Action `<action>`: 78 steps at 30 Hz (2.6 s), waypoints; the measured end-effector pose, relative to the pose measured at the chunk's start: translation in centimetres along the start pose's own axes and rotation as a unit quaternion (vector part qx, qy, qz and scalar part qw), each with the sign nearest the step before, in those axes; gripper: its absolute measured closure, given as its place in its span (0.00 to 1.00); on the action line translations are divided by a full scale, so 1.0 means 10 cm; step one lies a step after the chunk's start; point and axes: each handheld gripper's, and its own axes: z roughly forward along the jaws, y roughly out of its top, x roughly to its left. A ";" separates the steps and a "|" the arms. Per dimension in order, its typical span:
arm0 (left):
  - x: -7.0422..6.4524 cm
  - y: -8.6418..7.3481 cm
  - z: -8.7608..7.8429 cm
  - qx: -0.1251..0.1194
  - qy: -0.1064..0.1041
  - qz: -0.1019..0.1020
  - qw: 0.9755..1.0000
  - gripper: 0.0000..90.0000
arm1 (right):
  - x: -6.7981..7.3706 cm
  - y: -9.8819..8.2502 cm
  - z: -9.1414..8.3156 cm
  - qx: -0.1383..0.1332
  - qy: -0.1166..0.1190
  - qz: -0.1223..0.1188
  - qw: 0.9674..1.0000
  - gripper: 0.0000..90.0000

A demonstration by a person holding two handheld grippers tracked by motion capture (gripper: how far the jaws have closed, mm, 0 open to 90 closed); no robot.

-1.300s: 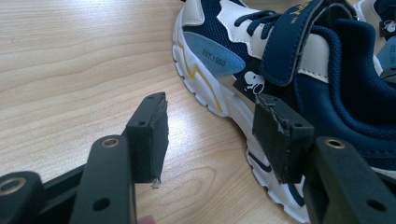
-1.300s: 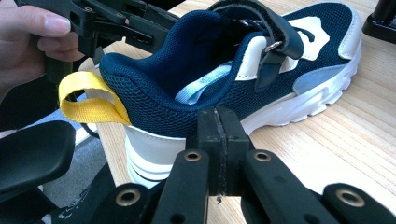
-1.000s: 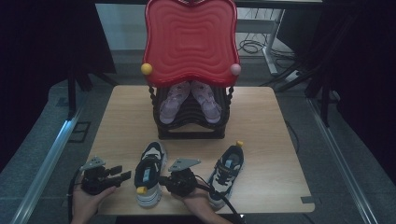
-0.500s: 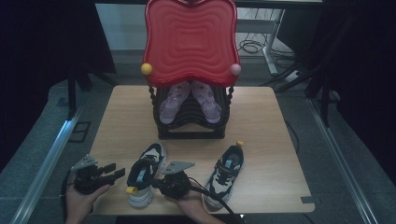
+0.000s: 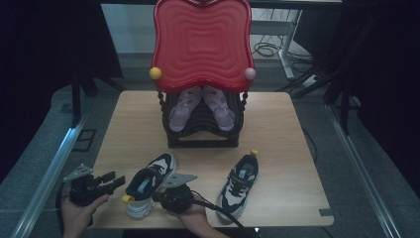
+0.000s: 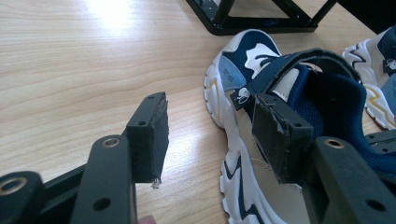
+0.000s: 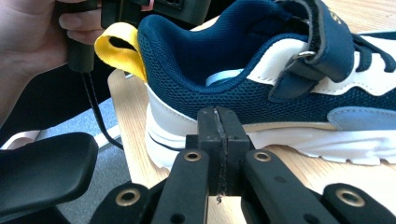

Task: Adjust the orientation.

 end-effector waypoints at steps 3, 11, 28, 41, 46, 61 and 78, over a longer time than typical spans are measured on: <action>0.01 0.00 -0.01 -0.001 0.001 -0.002 1.000 0.51 | 0.01 0.00 0.03 -0.004 0.002 0.000 1.000 0.99; 0.03 0.00 -0.02 -0.001 0.002 -0.004 1.000 0.51 | 0.04 0.02 0.07 -0.002 0.004 -0.006 1.000 0.99; 0.05 0.07 0.01 -0.014 -0.013 -0.012 1.000 0.51 | -0.15 0.03 -0.80 -0.056 -0.026 0.007 0.998 0.98; 0.06 0.10 0.04 -0.014 -0.011 -0.010 1.000 0.51 | -0.44 -0.14 -1.44 -0.091 -0.078 0.030 0.992 0.98; 0.04 0.11 0.03 -0.017 -0.014 -0.008 1.000 0.51 | -0.53 -0.18 -1.62 -0.103 -0.092 0.035 0.990 0.98; 0.00 0.10 0.02 -0.015 -0.014 -0.003 1.000 0.51 | -0.84 -0.47 -2.22 -0.138 -0.128 0.037 0.981 0.99; -0.02 0.12 0.07 -0.007 -0.020 0.002 1.000 0.51 | -0.93 -0.89 -2.59 -0.131 -0.132 0.021 0.982 0.98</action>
